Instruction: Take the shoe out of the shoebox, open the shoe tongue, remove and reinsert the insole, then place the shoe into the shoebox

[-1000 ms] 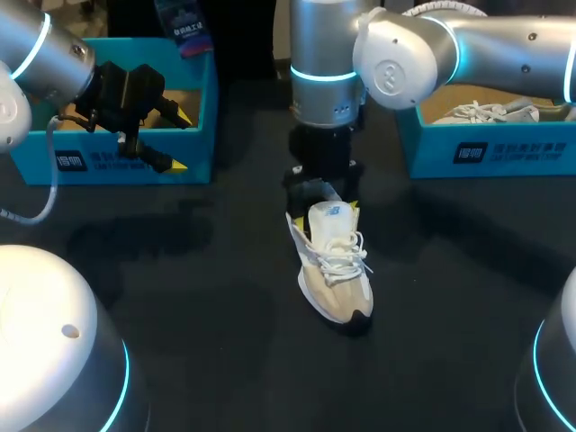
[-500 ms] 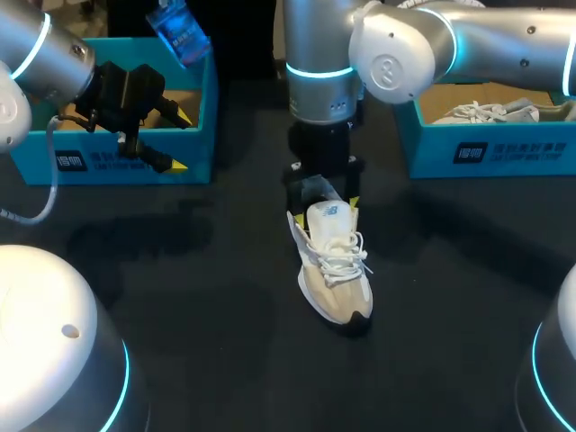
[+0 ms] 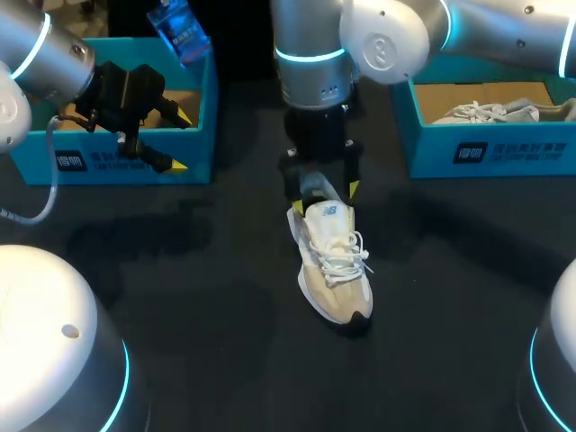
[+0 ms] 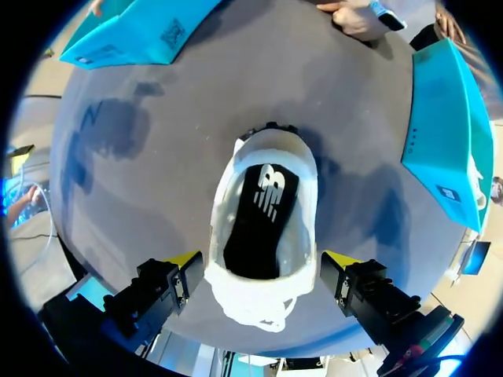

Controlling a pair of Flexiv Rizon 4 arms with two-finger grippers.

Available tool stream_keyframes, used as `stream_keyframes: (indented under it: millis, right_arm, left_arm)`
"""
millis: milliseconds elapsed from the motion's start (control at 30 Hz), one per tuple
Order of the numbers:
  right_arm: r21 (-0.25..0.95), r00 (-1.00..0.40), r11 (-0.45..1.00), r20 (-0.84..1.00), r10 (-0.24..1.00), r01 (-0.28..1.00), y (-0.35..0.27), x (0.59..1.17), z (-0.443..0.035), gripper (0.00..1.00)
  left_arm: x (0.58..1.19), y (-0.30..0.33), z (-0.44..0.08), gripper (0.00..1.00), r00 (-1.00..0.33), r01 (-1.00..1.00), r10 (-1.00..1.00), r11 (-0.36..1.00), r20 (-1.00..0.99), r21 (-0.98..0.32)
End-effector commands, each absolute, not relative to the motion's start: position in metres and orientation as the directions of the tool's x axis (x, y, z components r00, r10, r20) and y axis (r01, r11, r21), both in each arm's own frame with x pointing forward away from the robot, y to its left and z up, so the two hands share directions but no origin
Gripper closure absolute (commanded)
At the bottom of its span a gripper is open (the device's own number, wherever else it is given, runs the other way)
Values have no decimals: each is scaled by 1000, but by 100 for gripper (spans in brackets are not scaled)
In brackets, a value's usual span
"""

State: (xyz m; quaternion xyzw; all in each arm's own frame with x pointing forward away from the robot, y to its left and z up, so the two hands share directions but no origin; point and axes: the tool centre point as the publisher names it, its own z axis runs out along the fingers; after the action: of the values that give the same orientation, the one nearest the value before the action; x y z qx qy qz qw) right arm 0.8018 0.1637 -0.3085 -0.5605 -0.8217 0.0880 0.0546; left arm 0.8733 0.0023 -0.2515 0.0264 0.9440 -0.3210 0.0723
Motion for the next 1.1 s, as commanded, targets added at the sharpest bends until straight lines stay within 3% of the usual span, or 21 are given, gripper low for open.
stream_keyframes:
  millis: [33,733,767,833,867,900,1100]
  right_arm:
    - [-196,-362,350,-29,932,916,163,796,-296,0]
    - [-221,-247,219,-105,963,950,156,727,-267,0]
    - [-224,-242,215,-102,965,951,155,724,-267,14]
    - [-230,-235,207,-100,967,951,152,717,-268,27]
    - [-232,-229,202,-98,969,952,150,713,-269,47]
    - [-234,-223,195,-99,970,952,148,710,-269,51]
    - [-222,-209,181,-109,972,958,144,709,-276,49]
  left_arm:
    - [873,3,-251,0,-988,96,3,794,-153,-600]
    - [873,3,-251,0,-988,96,3,794,-153,-600]
    - [873,3,-251,0,-988,96,3,794,-153,-600]
    - [873,3,-251,0,-988,96,3,794,-153,-600]
    - [873,3,-251,0,-988,96,3,794,-153,-600]
    - [873,3,-251,0,-988,96,3,794,-153,-600]
    - [873,3,-251,0,-988,96,3,794,-153,-600]
